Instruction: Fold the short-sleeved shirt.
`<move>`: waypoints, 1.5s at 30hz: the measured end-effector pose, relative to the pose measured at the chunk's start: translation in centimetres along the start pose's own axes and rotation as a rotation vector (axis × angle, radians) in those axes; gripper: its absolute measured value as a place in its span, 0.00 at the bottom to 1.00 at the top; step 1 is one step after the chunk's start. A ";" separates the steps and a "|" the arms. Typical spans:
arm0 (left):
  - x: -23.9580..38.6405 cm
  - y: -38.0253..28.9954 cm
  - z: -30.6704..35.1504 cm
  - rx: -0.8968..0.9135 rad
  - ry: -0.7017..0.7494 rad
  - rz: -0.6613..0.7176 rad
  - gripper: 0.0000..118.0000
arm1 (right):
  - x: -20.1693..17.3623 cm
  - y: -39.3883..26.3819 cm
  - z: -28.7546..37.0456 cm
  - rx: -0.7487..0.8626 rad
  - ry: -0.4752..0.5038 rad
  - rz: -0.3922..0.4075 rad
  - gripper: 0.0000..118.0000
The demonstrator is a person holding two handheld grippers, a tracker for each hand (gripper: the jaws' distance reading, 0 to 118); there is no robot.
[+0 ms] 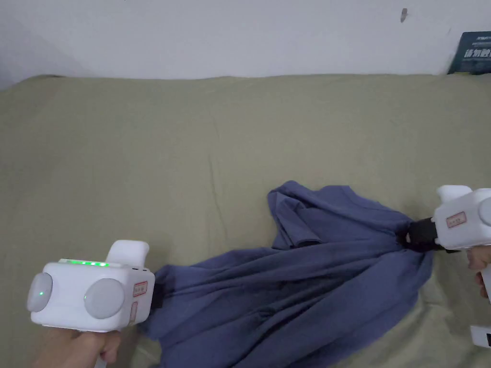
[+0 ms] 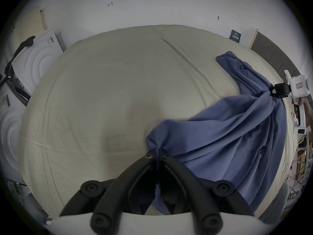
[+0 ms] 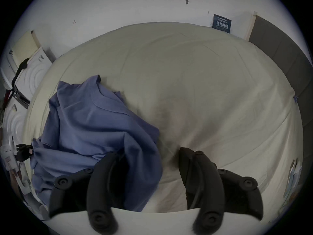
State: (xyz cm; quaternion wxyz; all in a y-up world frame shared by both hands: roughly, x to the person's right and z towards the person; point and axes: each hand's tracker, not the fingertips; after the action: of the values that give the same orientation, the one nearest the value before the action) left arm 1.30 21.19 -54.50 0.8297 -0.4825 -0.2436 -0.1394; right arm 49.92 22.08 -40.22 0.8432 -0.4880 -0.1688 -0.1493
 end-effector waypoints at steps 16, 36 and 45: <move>-2.1 3.5 13.2 0.193 0.055 0.066 0.00 | -1.8 -0.2 18.7 0.238 0.120 0.067 0.08; -1.2 10.8 39.5 0.614 0.100 0.097 0.00 | -6.1 2.3 45.7 0.652 0.027 0.127 0.08; -1.1 15.7 39.1 0.616 0.108 0.120 0.00 | -6.0 7.3 43.8 0.640 -0.008 0.090 0.08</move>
State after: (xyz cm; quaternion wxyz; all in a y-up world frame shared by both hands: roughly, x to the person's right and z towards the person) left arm -2.87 62.92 -50.35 0.9552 -0.2140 -0.2012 -0.0353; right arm 41.46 64.38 -28.01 0.9590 -0.2058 -0.1887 -0.0492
